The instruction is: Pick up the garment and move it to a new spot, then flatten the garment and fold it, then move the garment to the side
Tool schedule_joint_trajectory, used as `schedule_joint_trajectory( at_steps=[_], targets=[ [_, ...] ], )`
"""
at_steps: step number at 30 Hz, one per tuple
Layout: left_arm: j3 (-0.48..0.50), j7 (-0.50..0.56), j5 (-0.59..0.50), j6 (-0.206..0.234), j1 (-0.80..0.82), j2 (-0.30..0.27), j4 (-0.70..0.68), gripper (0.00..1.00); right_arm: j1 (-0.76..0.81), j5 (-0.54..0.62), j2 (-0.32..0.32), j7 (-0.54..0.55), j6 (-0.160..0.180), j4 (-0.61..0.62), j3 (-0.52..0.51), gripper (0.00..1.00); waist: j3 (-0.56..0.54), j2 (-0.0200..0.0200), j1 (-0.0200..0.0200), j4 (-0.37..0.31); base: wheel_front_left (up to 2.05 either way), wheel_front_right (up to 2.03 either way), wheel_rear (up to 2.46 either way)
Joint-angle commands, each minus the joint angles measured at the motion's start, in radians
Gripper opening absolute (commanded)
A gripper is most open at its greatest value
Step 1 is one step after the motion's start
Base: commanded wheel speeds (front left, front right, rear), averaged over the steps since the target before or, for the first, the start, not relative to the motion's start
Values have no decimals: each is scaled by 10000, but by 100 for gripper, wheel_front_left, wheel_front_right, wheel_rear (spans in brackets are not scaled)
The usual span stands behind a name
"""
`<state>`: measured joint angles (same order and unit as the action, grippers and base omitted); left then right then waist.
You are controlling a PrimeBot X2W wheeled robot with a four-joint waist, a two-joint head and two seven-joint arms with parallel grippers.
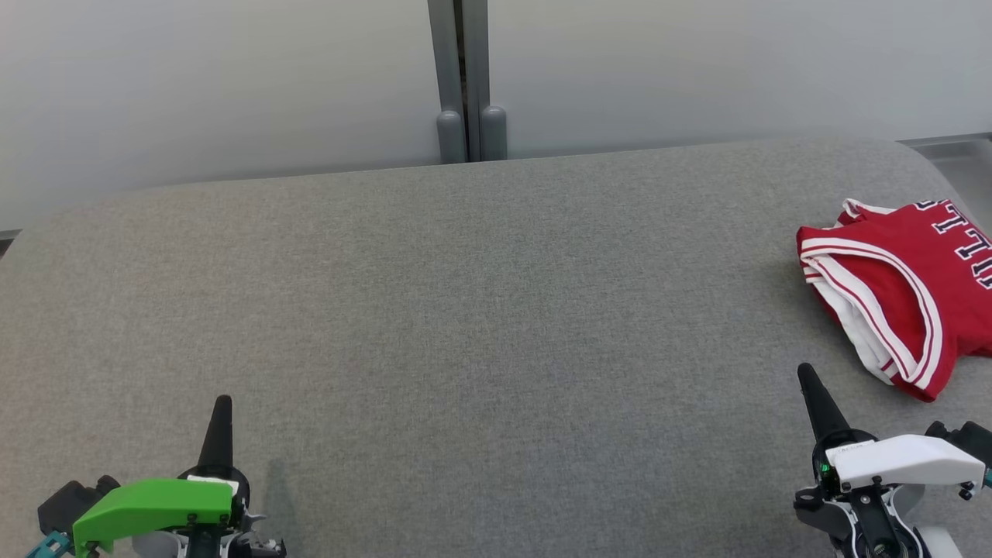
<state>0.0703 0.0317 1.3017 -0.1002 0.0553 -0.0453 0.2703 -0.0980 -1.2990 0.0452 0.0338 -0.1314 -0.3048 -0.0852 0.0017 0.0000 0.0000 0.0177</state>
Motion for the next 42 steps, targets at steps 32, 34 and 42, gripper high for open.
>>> schedule_joint_trajectory(
  at_steps=[32, 34, 42],
  targets=[
    [398, 719, 2603, -293, 547, -76, -243, 0, -145, -2632, 74, 698, 10, 551, -261, 0, 11, 0, 0, -140, 0, 0, 0],
    [415, 743, 2746, -308, 570, -76, -245, 0, -144, -2768, 76, 733, 10, 569, -274, 0, 12, 0, 0, -148, 0, 0, 0],
    [462, 856, 3130, -337, 606, -80, -267, 0, -141, -3154, 78, 839, 11, 641, -309, 0, 14, 0, 0, -177, 0, 0, 0]
  ],
)
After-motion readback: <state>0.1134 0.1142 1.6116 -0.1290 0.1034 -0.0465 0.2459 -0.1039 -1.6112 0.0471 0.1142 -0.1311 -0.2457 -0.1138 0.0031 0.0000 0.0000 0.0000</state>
